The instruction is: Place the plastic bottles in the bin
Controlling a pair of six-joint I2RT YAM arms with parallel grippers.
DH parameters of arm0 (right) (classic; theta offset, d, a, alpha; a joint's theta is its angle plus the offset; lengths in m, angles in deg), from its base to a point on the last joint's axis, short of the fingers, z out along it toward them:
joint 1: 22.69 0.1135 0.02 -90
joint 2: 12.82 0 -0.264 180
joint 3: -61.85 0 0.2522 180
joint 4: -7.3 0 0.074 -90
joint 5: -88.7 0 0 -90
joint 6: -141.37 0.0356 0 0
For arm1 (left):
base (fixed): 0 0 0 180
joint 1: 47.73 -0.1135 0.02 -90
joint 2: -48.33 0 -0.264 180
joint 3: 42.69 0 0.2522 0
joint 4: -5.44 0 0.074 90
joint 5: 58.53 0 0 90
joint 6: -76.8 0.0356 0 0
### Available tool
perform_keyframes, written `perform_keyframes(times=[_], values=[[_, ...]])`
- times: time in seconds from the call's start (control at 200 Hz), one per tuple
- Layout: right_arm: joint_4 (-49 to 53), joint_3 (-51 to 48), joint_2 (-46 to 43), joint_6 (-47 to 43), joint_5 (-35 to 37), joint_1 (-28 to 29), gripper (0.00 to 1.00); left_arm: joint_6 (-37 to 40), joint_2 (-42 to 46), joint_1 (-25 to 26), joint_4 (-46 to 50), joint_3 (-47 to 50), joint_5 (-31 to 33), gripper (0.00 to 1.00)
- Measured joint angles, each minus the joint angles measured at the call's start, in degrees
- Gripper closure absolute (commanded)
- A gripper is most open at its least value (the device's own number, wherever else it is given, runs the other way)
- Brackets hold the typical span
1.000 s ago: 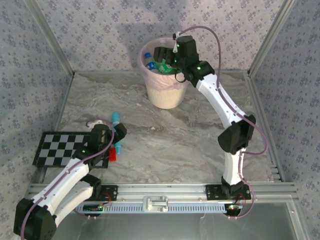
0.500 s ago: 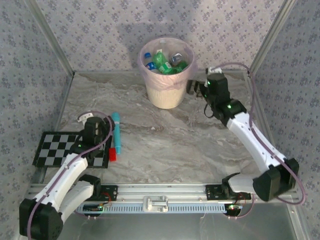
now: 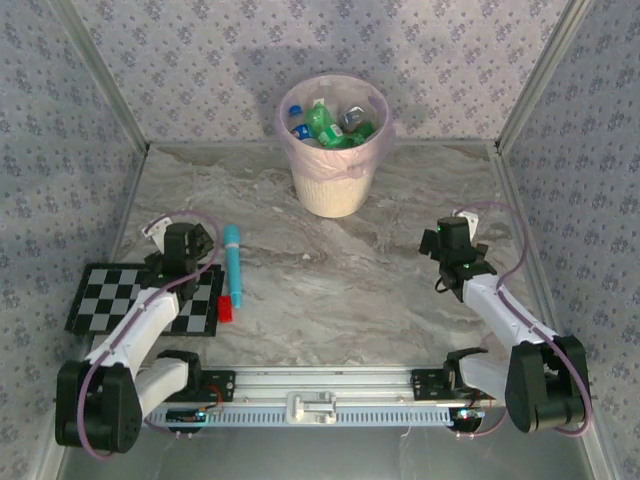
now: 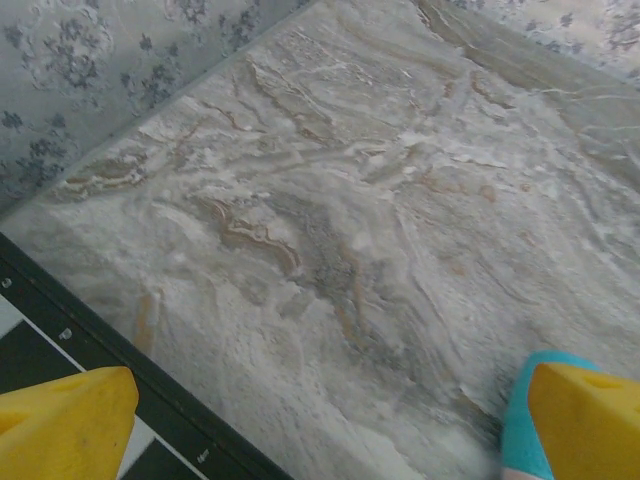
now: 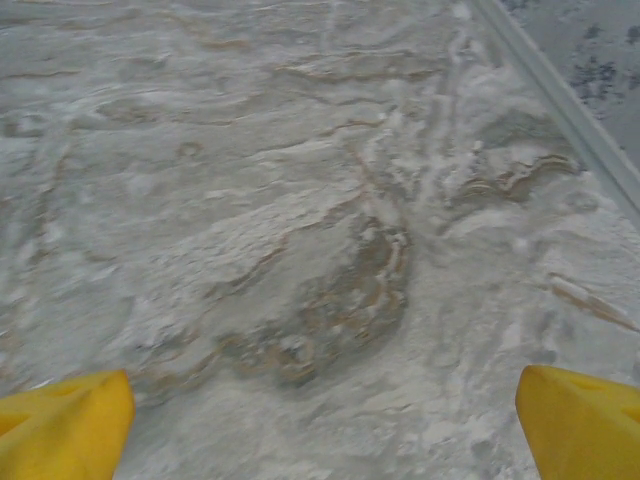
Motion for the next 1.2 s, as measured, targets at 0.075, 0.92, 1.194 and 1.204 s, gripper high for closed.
perform_keyframes(times=[0.075,0.92,1.194,1.204], values=[[-3.8,-0.9,1.0,-1.9,-0.1,-2.6,0.00,2.1,-2.5,0.0,-2.1,-0.3,1.8,0.00],[-48.0,-11.3,22.7,-15.7,-12.5,-8.1,0.00,31.9,-22.1,2.4,-36.7,3.9,-3.3,0.04],[-52.5,-12.1,22.8,-15.7,-11.9,-8.1,0.00,31.5,-25.3,-3.3,-49.7,10.1,-9.4,0.03],[-52.5,-12.1,22.8,-15.7,-11.9,-8.1,0.00,31.4,-25.7,-3.7,-50.6,10.3,-9.6,0.03]])
